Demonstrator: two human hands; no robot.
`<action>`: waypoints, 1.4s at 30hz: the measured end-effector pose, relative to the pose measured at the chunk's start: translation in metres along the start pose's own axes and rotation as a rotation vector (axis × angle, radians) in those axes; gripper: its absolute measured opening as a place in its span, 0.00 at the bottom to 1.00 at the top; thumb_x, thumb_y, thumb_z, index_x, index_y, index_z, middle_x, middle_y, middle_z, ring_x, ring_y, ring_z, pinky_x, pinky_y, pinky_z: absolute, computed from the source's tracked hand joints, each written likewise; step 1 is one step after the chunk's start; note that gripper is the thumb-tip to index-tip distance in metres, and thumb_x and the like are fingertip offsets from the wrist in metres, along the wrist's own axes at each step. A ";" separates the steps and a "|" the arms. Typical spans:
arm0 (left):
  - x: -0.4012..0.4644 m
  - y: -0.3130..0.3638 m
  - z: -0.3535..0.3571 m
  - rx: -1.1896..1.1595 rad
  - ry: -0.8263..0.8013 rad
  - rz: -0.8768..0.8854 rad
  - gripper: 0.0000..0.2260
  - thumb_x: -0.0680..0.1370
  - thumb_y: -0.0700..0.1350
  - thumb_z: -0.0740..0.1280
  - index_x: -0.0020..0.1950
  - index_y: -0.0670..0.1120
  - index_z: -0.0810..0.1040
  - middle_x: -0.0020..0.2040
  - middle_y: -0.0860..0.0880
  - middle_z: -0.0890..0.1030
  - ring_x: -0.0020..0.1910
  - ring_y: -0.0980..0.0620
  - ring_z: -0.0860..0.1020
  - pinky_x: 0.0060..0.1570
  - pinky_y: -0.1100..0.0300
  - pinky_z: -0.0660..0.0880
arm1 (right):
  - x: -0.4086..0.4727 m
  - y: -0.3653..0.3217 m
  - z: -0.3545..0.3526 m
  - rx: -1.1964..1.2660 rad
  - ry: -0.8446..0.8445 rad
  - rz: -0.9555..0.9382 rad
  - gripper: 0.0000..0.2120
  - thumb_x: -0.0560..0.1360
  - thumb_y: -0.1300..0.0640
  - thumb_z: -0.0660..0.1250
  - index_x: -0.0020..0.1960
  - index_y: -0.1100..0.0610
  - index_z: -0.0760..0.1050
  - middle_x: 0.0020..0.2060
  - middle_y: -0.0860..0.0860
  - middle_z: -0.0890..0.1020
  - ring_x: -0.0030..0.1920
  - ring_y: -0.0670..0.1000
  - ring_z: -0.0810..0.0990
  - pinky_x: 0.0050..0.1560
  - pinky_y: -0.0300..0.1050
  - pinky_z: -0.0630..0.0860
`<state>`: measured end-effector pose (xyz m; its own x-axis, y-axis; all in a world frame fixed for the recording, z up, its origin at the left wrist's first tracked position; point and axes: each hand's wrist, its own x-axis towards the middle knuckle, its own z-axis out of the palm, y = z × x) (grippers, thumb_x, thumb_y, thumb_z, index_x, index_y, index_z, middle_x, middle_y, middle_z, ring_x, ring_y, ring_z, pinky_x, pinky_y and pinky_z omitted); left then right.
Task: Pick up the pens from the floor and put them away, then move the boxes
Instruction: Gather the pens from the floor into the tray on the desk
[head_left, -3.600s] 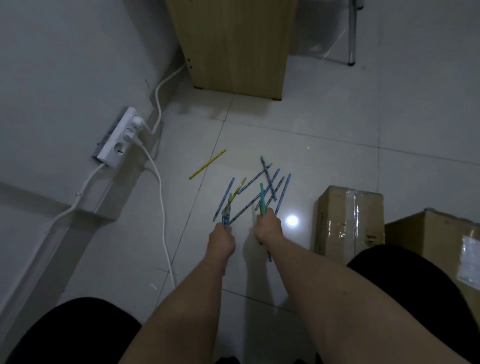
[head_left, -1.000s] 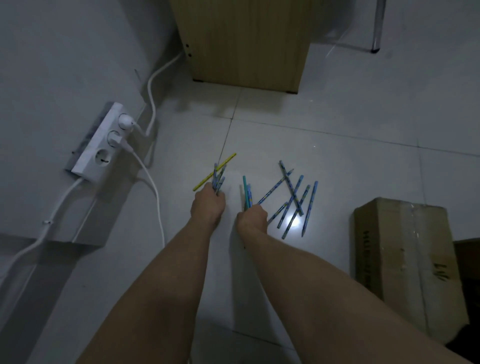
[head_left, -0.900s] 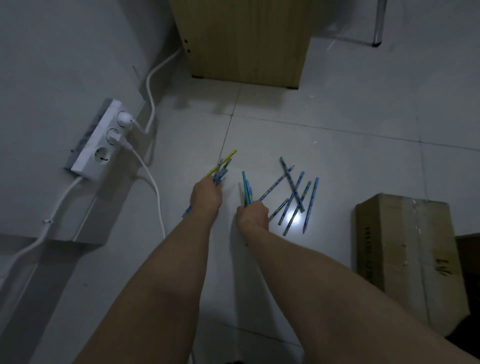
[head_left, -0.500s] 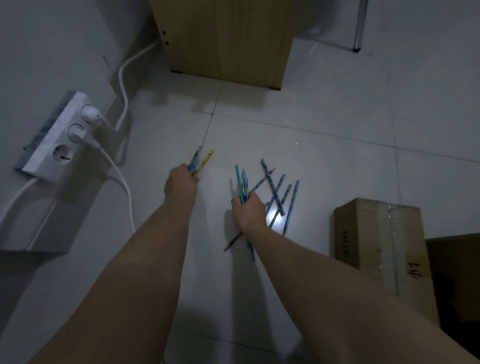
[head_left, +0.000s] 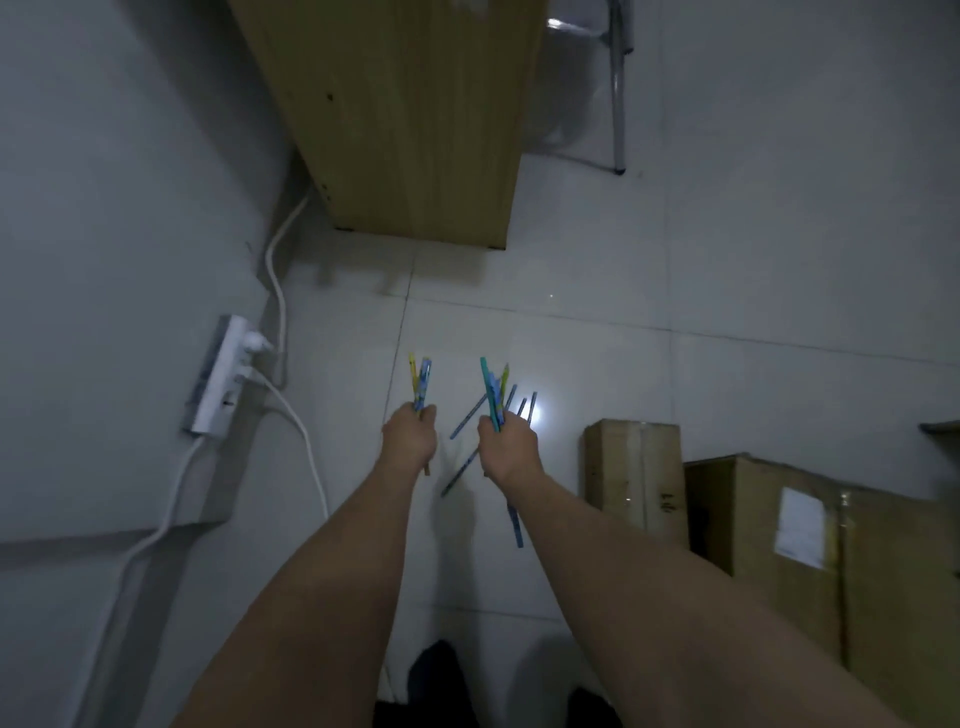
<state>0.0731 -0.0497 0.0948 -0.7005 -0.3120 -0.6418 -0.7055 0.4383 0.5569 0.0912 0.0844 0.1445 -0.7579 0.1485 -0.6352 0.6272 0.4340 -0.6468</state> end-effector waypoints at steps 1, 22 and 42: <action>-0.019 0.014 -0.011 -0.014 -0.019 0.000 0.17 0.83 0.50 0.59 0.56 0.37 0.77 0.54 0.37 0.80 0.54 0.40 0.79 0.52 0.55 0.72 | -0.017 -0.017 -0.014 -0.009 0.003 0.001 0.15 0.80 0.54 0.59 0.34 0.51 0.67 0.36 0.54 0.77 0.40 0.57 0.79 0.47 0.58 0.80; -0.344 0.376 -0.290 -0.286 -0.091 0.163 0.14 0.80 0.53 0.62 0.40 0.45 0.75 0.26 0.50 0.68 0.21 0.51 0.64 0.23 0.65 0.59 | -0.292 -0.390 -0.254 0.096 0.223 -0.197 0.10 0.80 0.50 0.62 0.43 0.55 0.70 0.39 0.55 0.76 0.41 0.53 0.73 0.44 0.48 0.70; -0.223 0.596 -0.326 -0.144 0.022 0.248 0.12 0.83 0.50 0.60 0.54 0.43 0.77 0.42 0.47 0.78 0.38 0.53 0.75 0.36 0.58 0.67 | -0.111 -0.554 -0.351 0.210 0.184 -0.223 0.07 0.82 0.54 0.58 0.57 0.55 0.70 0.45 0.55 0.77 0.43 0.53 0.75 0.42 0.46 0.72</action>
<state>-0.2263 0.0069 0.7415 -0.8548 -0.2293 -0.4655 -0.5189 0.3802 0.7656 -0.2348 0.1397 0.7214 -0.8881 0.2365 -0.3941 0.4512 0.2846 -0.8459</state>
